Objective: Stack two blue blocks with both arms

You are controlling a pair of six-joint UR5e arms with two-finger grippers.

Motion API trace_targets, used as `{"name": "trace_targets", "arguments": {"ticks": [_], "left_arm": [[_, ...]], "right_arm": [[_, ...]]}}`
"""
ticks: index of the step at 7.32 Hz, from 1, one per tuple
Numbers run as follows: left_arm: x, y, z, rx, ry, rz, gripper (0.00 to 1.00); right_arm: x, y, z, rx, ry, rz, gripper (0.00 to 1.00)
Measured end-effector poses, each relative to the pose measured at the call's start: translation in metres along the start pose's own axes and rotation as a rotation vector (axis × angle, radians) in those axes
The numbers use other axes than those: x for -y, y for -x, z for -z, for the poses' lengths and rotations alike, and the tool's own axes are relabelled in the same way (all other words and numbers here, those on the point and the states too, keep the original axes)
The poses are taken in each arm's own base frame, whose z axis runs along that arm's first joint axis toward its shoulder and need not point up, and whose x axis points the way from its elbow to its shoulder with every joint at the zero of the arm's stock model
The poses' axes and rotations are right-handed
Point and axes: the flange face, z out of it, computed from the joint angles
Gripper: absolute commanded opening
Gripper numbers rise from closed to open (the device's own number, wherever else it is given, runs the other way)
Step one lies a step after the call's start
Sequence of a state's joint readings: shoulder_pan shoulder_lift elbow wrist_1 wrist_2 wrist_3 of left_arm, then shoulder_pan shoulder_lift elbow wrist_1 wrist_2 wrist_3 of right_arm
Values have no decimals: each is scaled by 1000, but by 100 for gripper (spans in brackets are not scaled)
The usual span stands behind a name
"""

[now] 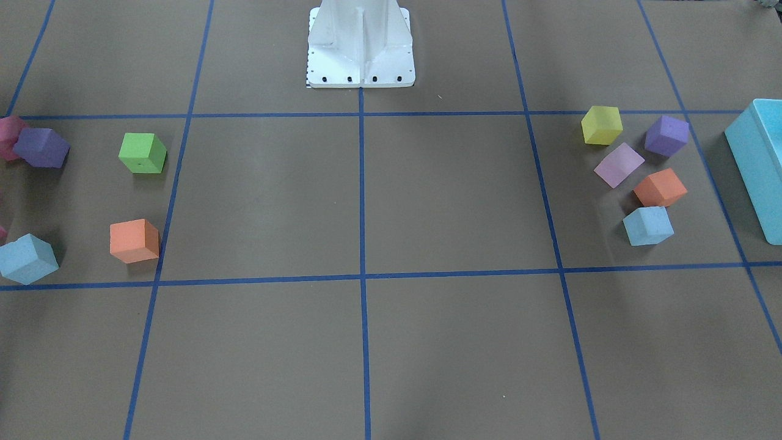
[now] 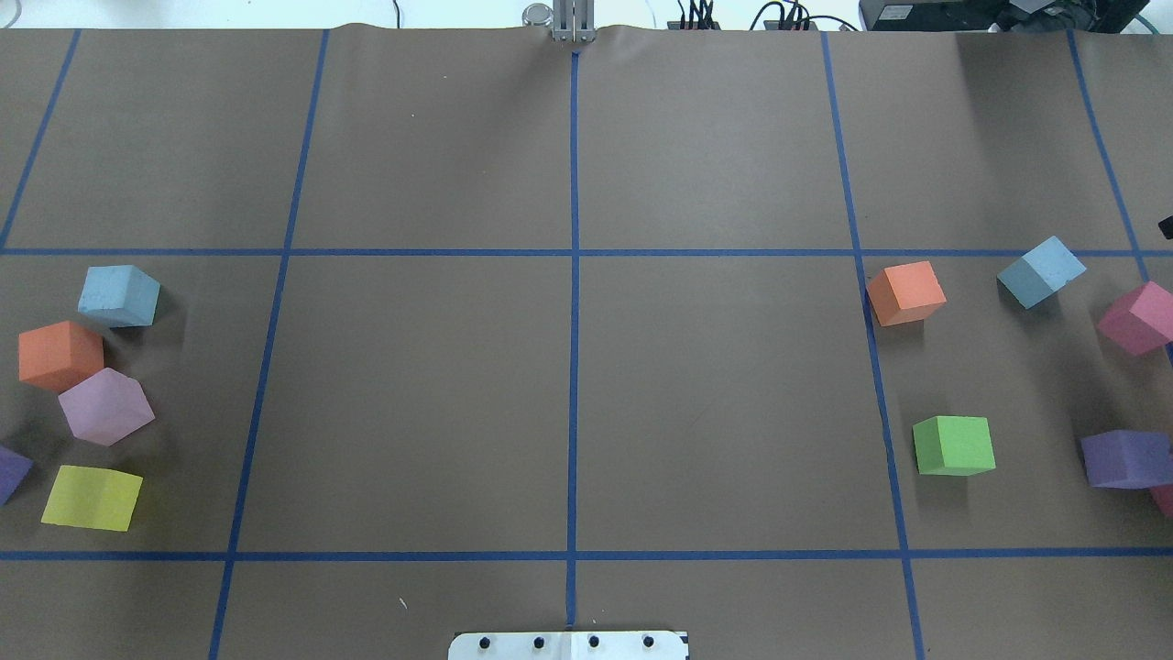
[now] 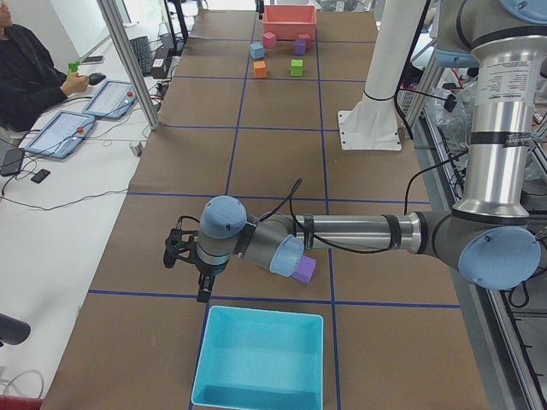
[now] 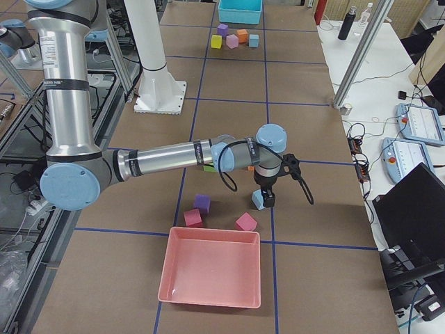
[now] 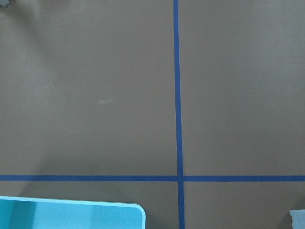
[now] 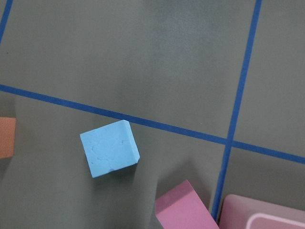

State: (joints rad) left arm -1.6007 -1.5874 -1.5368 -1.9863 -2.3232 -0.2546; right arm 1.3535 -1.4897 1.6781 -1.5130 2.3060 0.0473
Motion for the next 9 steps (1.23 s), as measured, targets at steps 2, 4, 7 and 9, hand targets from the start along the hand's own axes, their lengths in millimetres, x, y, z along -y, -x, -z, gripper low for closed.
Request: {"name": "trace_targets", "arguments": {"ticks": [2,4,7,9], "left_arm": [[0,0,-1,-1,2,-1,97],[0,0,-1,-1,1,-5,97],[0,1,-1,-1,2,-6,97],[-1,0,0,-1,0,-6,97]], "right_arm": [[31,32,-41,-26,51,81,99],[46,50,-61,-52,55,154,99],[43,49,-92,-66,105,255,99],[43,47,-96,-63,109,293,99]]}}
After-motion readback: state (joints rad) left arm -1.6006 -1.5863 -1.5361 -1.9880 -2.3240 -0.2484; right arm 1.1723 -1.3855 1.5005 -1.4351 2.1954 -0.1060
